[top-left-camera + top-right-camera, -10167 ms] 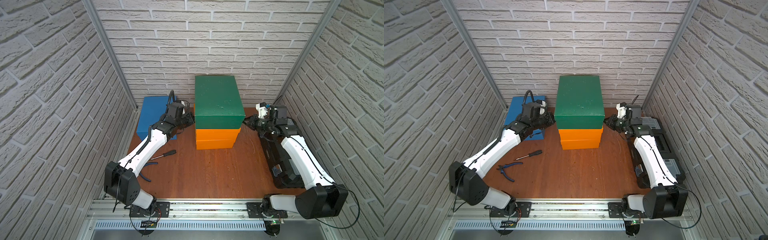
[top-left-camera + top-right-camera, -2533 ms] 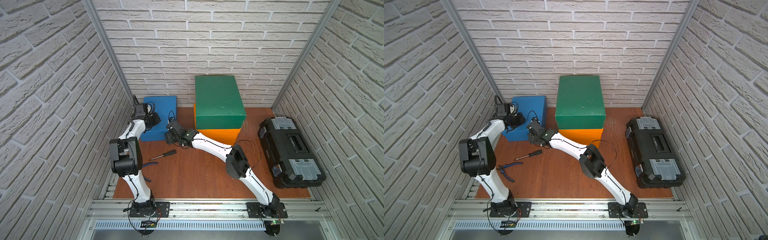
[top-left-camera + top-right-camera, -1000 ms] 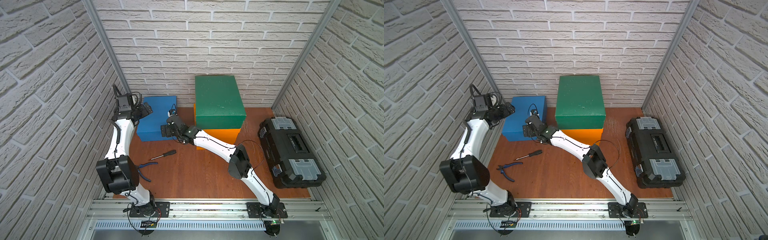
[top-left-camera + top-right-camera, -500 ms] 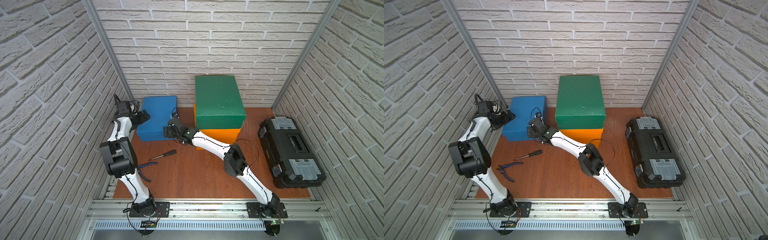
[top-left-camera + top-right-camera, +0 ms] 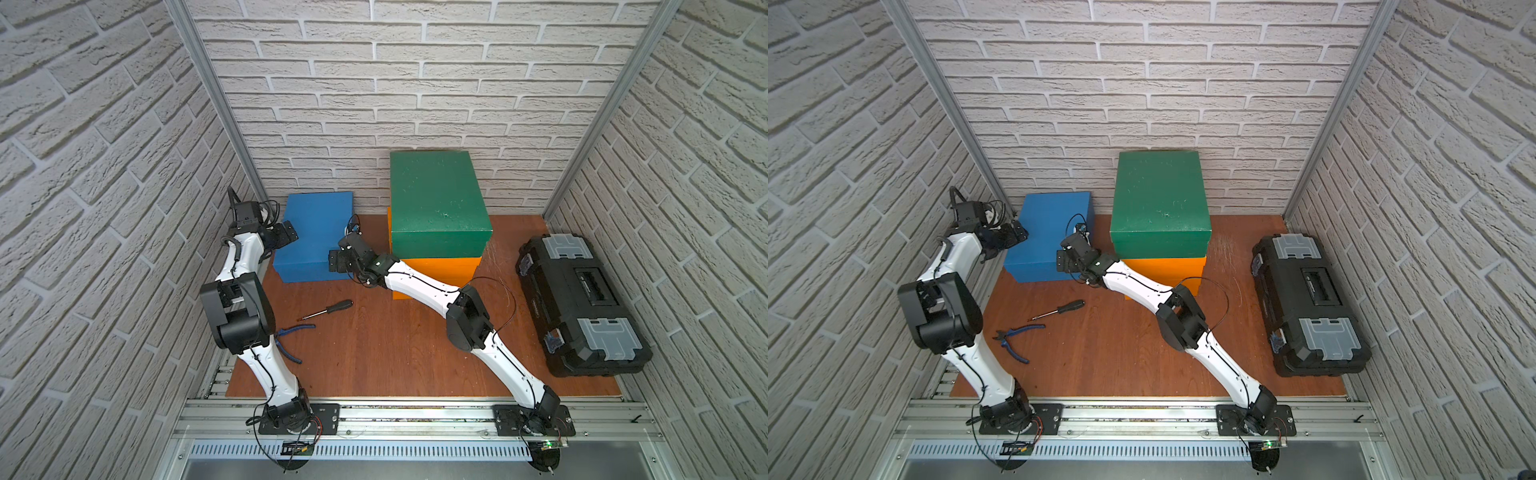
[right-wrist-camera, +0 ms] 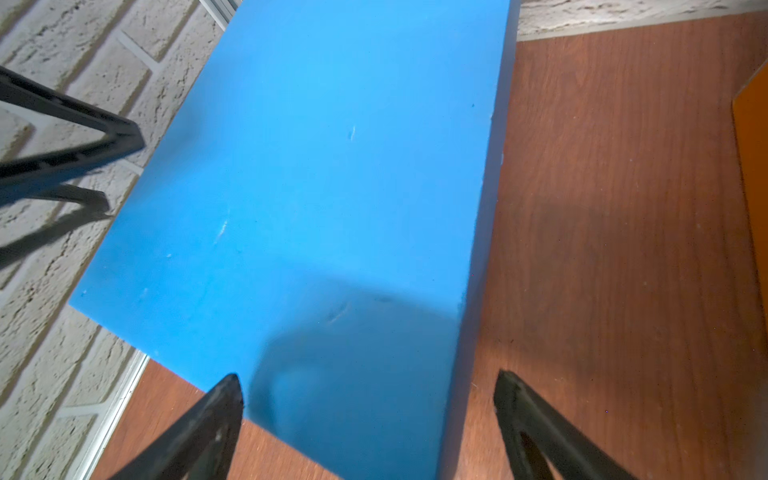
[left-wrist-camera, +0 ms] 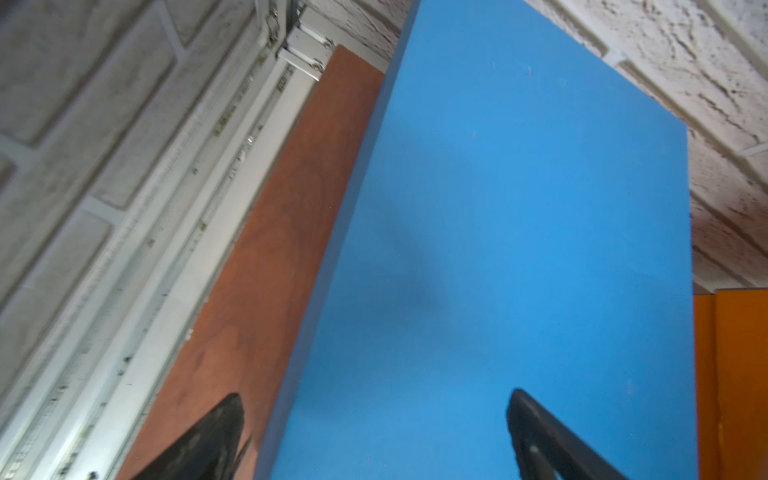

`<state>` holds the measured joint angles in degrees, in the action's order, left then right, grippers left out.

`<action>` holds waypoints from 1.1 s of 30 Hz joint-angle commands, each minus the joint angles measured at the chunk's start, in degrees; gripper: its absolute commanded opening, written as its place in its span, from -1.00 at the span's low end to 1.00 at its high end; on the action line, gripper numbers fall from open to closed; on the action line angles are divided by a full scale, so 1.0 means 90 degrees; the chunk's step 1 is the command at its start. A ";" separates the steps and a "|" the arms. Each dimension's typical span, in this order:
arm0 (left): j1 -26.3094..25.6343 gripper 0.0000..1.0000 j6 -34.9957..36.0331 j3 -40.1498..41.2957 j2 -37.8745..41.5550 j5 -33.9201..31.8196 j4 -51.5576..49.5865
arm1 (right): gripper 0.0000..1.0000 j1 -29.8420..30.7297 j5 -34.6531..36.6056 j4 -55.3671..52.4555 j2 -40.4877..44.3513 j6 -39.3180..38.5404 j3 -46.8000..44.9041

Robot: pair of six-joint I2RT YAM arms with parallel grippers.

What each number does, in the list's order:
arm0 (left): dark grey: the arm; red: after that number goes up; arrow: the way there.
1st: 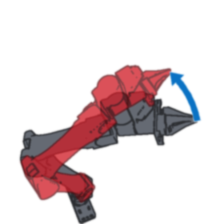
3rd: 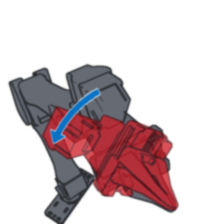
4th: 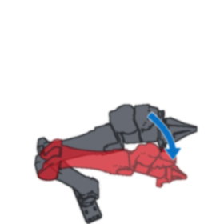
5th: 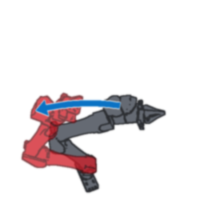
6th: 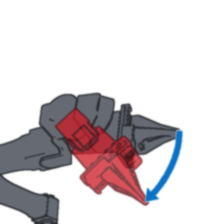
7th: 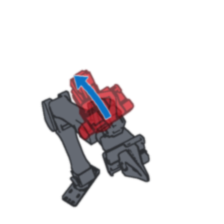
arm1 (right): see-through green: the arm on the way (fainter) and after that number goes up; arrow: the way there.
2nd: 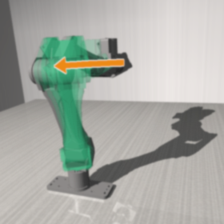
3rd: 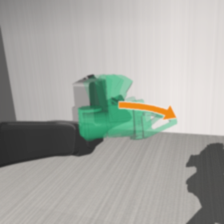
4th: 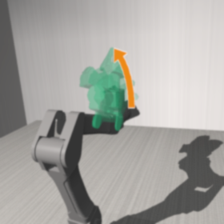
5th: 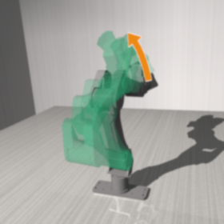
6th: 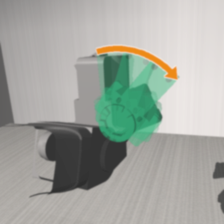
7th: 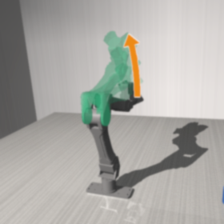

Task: Stack the shoeboxes
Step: Move the shoebox to the center of the board.

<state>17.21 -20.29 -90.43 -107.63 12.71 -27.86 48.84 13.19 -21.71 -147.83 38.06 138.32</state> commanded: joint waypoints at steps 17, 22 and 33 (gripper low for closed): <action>-0.0266 0.96 -0.0819 0.1005 0.0019 0.0369 0.0978 | 0.79 -0.0012 -0.0478 0.0283 0.0003 0.0310 -0.0046; -0.0356 0.96 -0.1111 0.1524 0.0378 0.0419 0.1302 | 0.72 0.0041 -0.0503 0.0390 0.0262 0.0307 -0.0427; -0.0475 0.96 -0.1436 0.2310 0.1154 0.0506 0.1524 | 0.65 0.0226 -0.0525 0.0638 0.1011 0.0363 -0.1631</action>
<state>14.83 -30.74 -71.77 -100.16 13.61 -14.72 48.60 10.46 -16.88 -141.67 40.73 126.45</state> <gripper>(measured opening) 0.982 0.827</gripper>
